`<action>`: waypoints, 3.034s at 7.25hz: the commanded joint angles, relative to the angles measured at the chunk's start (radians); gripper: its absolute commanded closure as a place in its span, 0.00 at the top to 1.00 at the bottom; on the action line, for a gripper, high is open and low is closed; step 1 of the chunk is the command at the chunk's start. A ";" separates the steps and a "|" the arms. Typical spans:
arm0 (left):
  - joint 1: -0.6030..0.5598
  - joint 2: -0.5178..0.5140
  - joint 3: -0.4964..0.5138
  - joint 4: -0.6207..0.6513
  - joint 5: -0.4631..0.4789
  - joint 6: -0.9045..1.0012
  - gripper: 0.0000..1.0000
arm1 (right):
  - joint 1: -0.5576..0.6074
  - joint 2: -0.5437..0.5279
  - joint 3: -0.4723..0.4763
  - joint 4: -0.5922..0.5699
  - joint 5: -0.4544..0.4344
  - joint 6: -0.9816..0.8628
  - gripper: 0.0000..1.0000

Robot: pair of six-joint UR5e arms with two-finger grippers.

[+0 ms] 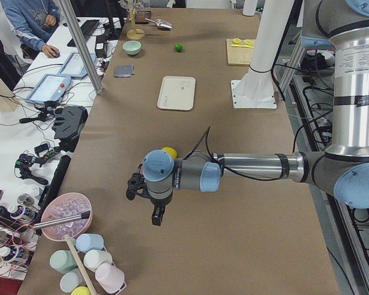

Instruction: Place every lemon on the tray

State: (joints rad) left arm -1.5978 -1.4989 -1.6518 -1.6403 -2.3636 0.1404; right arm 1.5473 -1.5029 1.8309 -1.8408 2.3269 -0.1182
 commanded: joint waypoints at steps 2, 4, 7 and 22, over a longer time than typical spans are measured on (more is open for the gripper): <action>-0.008 -0.012 -0.074 0.069 -0.006 0.030 0.98 | 0.000 0.026 -0.001 -0.012 0.011 0.014 1.00; -0.004 -0.079 -0.062 0.126 -0.089 -0.120 0.98 | 0.005 0.067 0.028 -0.107 0.011 0.017 1.00; 0.148 -0.243 -0.048 0.142 -0.059 -0.331 0.69 | -0.099 0.199 0.082 -0.232 -0.011 0.180 1.00; 0.577 -0.294 0.072 -0.208 0.110 -0.729 0.98 | -0.441 0.185 0.062 -0.025 -0.144 0.641 1.00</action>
State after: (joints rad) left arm -1.0503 -1.7875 -1.5928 -1.8283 -2.2787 -0.5555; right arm 1.1336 -1.3149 1.9338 -1.9372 2.2052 0.4761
